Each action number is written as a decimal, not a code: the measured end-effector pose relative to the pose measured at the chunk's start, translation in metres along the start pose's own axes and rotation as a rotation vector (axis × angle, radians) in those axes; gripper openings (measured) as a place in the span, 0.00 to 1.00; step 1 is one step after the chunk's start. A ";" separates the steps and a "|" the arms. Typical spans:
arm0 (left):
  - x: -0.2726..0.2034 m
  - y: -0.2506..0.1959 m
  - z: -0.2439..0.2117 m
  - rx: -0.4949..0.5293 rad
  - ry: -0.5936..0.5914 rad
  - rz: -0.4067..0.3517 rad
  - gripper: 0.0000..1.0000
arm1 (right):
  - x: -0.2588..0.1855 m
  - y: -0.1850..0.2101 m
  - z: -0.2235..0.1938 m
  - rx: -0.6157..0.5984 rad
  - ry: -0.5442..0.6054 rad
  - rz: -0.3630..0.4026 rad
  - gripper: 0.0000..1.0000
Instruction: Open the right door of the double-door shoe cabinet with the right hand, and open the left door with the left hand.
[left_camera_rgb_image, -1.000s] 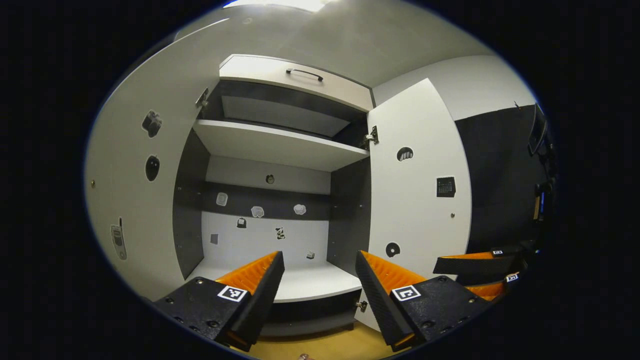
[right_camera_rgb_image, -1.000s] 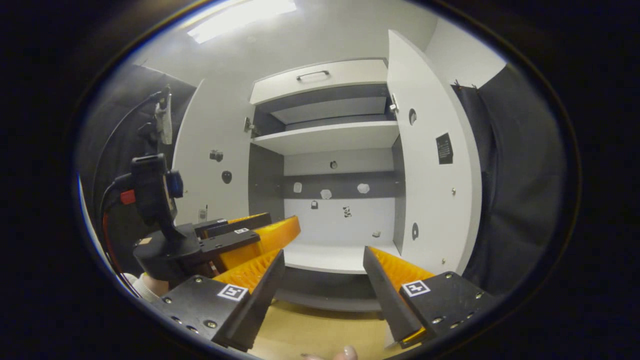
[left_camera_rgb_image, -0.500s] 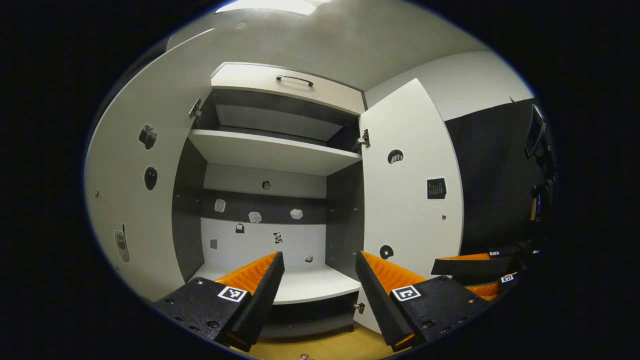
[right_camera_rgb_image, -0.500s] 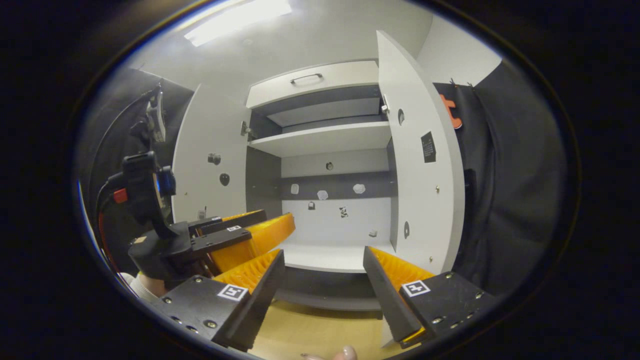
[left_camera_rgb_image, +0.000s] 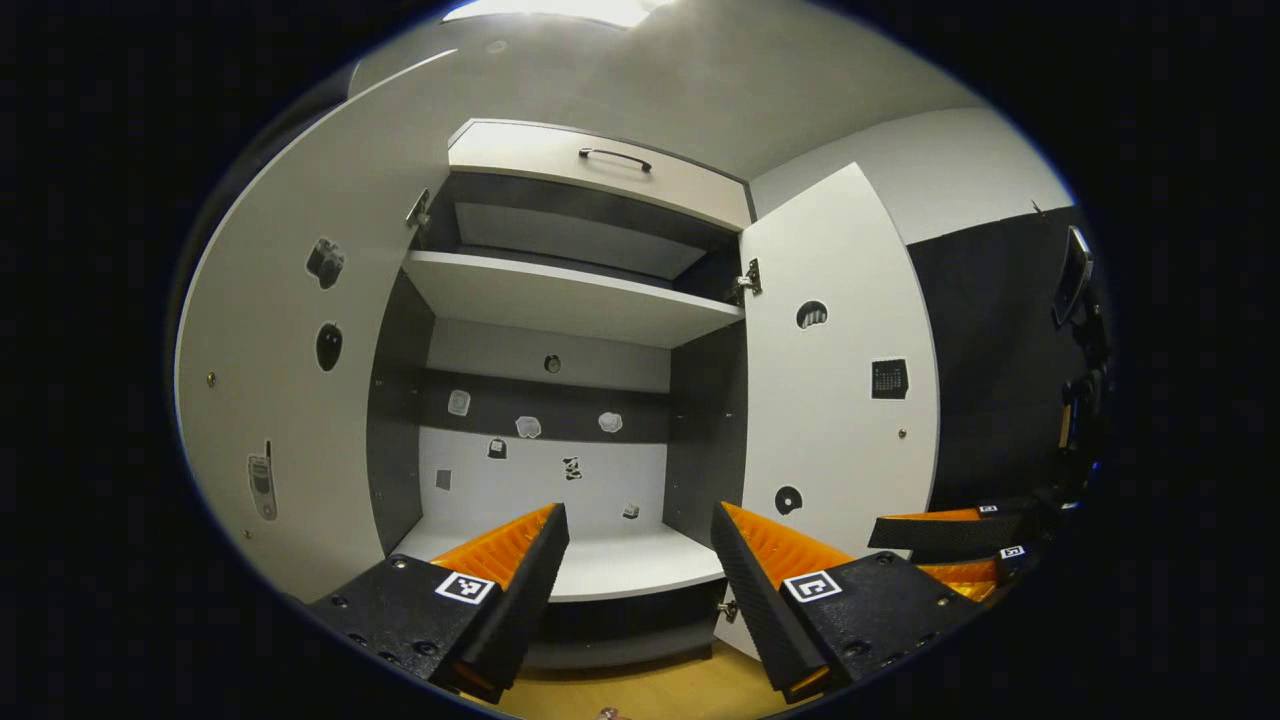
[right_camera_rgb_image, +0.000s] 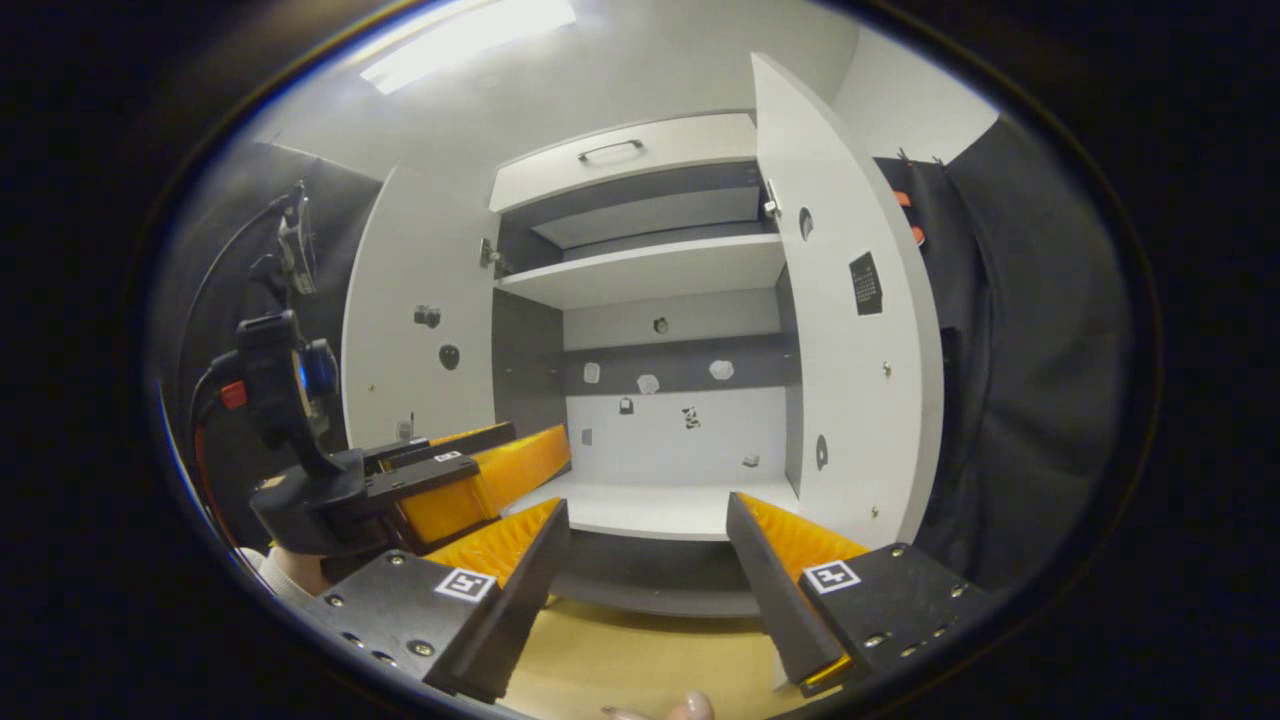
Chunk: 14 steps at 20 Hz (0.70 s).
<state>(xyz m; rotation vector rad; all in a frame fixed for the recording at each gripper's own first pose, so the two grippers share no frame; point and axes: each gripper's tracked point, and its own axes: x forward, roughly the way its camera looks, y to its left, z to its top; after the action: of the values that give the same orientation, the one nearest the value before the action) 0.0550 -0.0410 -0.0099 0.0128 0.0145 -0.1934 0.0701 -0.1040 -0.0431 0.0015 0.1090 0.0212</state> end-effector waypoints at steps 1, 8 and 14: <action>-0.001 0.002 -0.001 -0.005 0.002 0.001 0.90 | 0.001 0.001 -0.001 -0.001 0.002 -0.001 0.96; 0.001 0.005 -0.001 -0.011 0.001 -0.009 0.90 | 0.002 0.001 -0.003 -0.012 0.005 -0.018 0.96; 0.001 0.004 0.002 -0.011 -0.004 -0.015 0.90 | 0.000 -0.003 0.001 -0.005 -0.006 -0.031 0.96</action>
<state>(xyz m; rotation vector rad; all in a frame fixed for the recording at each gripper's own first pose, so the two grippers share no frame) 0.0564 -0.0370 -0.0078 0.0012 0.0117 -0.2080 0.0707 -0.1066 -0.0417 -0.0050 0.1030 -0.0094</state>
